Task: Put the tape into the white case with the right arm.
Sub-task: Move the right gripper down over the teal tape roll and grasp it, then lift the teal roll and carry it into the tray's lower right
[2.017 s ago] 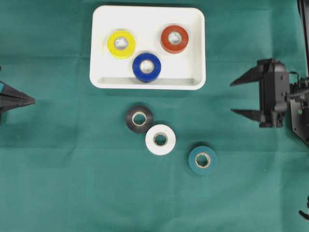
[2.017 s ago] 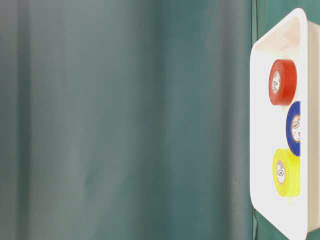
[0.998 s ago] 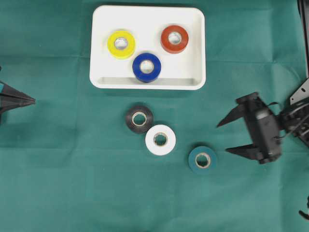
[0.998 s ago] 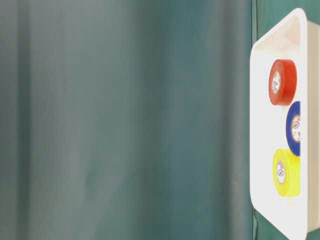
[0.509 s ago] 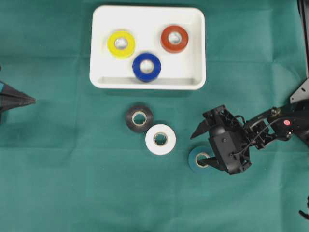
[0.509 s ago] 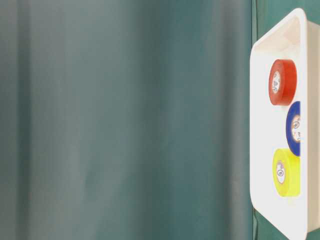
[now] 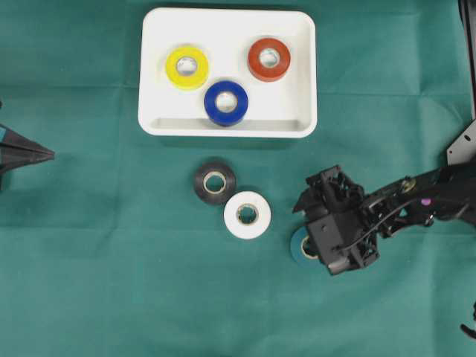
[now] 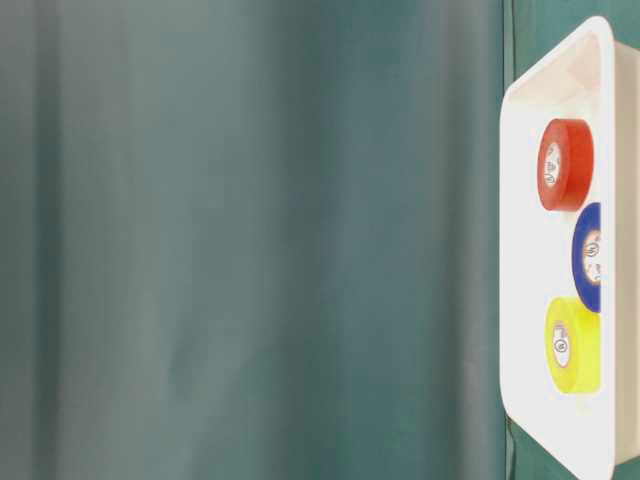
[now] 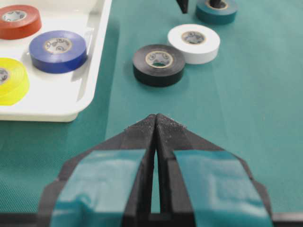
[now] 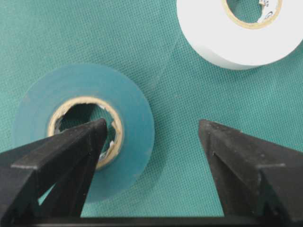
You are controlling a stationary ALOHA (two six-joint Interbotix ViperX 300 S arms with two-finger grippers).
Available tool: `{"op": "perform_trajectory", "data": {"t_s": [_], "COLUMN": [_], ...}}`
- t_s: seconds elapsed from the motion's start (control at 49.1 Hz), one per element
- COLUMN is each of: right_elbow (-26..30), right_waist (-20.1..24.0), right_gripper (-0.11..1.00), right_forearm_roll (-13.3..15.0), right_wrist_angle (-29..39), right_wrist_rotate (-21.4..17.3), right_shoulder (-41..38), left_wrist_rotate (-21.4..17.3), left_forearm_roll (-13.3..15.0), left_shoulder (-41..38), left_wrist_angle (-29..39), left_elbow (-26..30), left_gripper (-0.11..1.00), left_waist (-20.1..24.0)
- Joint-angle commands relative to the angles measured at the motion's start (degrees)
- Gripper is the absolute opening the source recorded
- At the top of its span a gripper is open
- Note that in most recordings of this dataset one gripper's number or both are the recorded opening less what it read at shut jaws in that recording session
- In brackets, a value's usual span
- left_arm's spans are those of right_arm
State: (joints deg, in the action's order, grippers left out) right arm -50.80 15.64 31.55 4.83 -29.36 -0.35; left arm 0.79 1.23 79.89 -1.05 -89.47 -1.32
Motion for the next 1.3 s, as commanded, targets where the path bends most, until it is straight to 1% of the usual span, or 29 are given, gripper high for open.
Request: {"op": "perform_trajectory", "data": {"t_s": [0.0, 0.163, 0.224, 0.265, 0.367, 0.407, 0.448, 0.57, 0.856, 1.121, 1.284], "right_elbow": [1.05, 1.14, 1.14, 1.14, 1.23, 1.23, 1.32, 1.67, 1.85, 1.93, 1.67], "right_waist": [0.26, 0.26, 0.26, 0.26, 0.35, 0.44, 0.44, 0.44, 0.62, 1.85, 2.11], "right_gripper": [0.52, 0.50, 0.46, 0.39, 0.14, 0.08, 0.06, 0.02, 0.02, 0.00, 0.00], "right_forearm_roll": [0.00, -0.09, -0.09, -0.09, -0.09, -0.09, -0.09, -0.09, -0.53, -2.64, -2.81], "right_wrist_angle": [0.35, 0.44, 0.44, 0.35, 0.35, 0.35, 0.35, 0.35, 0.35, 1.67, 3.25], "right_wrist_rotate": [0.09, 0.09, 0.18, 0.18, 0.18, 0.18, 0.18, 0.18, 0.09, 0.00, 0.00], "right_shoulder": [-0.26, -0.44, -0.35, -0.44, -0.35, -0.26, -0.35, -0.09, 0.70, 6.94, 10.11], "left_wrist_rotate": [0.00, 0.00, 0.00, 0.00, 0.00, 0.00, 0.00, 0.00, 0.00, 0.00, 0.00], "left_forearm_roll": [0.09, 0.09, 0.09, 0.09, 0.09, 0.09, 0.09, 0.09, 0.09, 0.09, 0.09], "left_shoulder": [-0.62, -0.62, -0.62, -0.62, -0.62, -0.62, -0.62, -0.62, -0.53, -0.62, -0.53], "left_wrist_angle": [-0.26, -0.26, -0.26, -0.26, -0.26, -0.26, -0.26, -0.26, -0.26, -0.26, -0.26], "left_elbow": [0.70, 0.70, 0.70, 0.70, 0.70, 0.70, 0.70, 0.70, 0.70, 0.70, 0.70], "left_gripper": [0.00, 0.00, 0.00, 0.00, 0.00, 0.00, 0.00, 0.00, 0.00, 0.00, 0.00], "left_waist": [0.18, 0.18, 0.18, 0.18, 0.18, 0.18, 0.18, 0.18, 0.18, 0.18, 0.18]}}
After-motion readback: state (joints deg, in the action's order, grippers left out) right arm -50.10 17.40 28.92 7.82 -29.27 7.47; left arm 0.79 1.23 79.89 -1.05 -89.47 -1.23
